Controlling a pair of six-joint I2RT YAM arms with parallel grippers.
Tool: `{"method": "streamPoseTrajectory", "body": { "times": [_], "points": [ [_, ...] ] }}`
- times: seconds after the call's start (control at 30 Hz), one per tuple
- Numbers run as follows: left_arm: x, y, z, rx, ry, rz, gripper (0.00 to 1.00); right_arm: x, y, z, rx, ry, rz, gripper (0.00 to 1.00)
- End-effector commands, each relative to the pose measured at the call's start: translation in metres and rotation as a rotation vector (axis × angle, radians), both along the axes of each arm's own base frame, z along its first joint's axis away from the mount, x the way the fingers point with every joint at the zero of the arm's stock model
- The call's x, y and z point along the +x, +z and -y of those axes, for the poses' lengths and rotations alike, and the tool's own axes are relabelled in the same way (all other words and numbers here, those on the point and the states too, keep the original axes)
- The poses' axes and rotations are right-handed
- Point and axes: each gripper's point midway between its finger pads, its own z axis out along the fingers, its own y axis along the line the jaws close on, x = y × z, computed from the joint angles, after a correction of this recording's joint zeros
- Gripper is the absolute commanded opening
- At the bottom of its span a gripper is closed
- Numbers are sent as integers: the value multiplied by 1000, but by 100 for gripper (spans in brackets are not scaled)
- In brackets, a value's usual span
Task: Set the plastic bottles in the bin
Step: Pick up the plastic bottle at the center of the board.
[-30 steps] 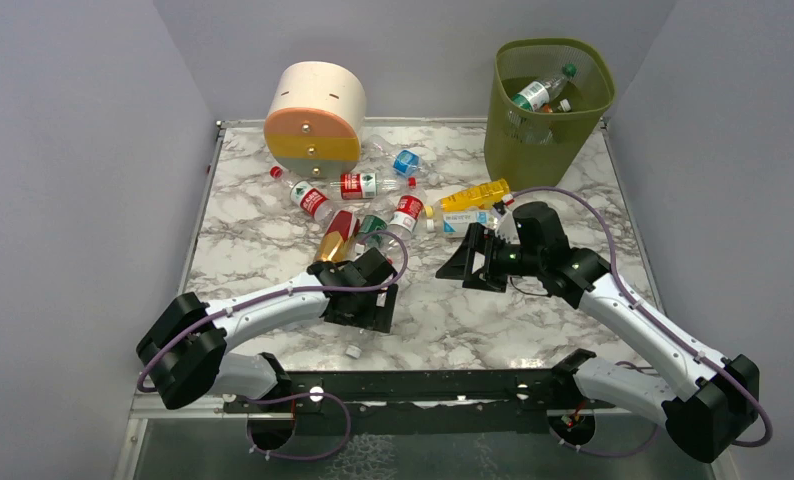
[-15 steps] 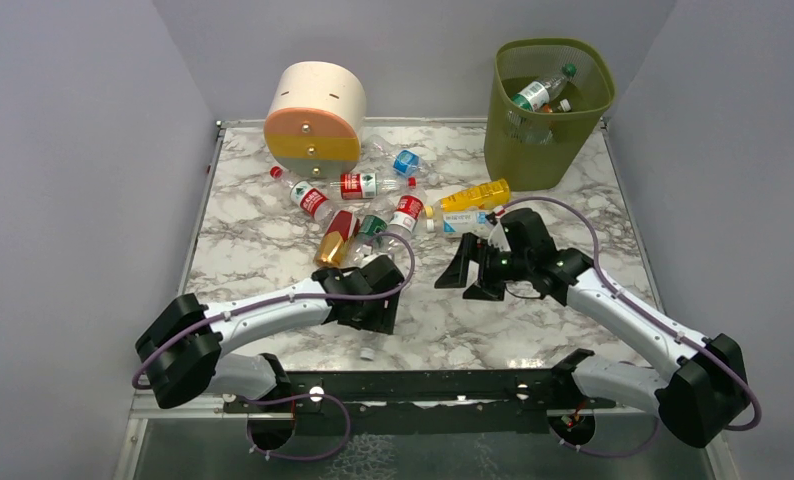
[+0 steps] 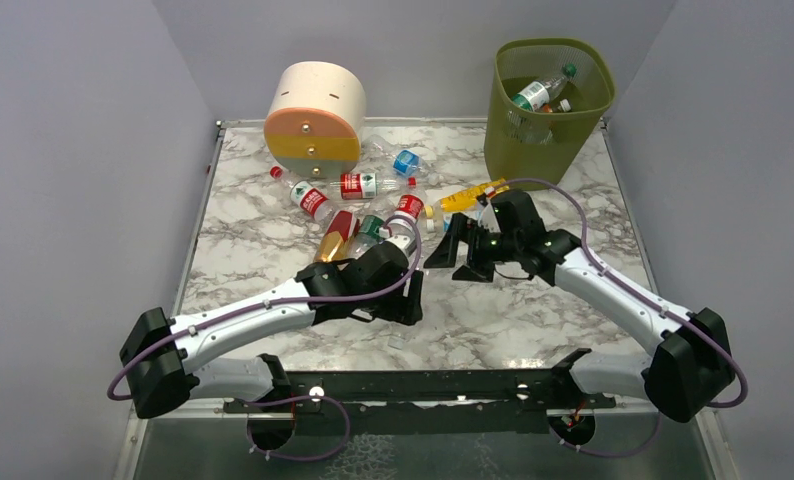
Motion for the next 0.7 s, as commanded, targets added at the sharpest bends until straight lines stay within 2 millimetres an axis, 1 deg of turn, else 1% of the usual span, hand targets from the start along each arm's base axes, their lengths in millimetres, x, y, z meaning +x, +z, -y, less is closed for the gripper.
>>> {"method": "streamPoseTrajectory", "body": {
  "times": [0.0, 0.13, 0.43, 0.57, 0.67],
  "points": [
    [-11, 29, 25, -140, -98, 8, 69, 19, 28, -13, 74, 3, 67, 97],
    [-12, 36, 29, -166, -108, 10, 69, 22, 31, -17, 81, 20, 73, 97],
    [-10, 40, 35, -182, -115, 17, 68, 14, 27, -16, 93, 50, 65, 96],
    [-8, 42, 37, -191, -112, 24, 68, 10, 26, -16, 103, 58, 61, 90],
    [-6, 41, 38, -185, -106, 25, 68, 8, 27, -16, 106, 59, 64, 82]
  ]
}}
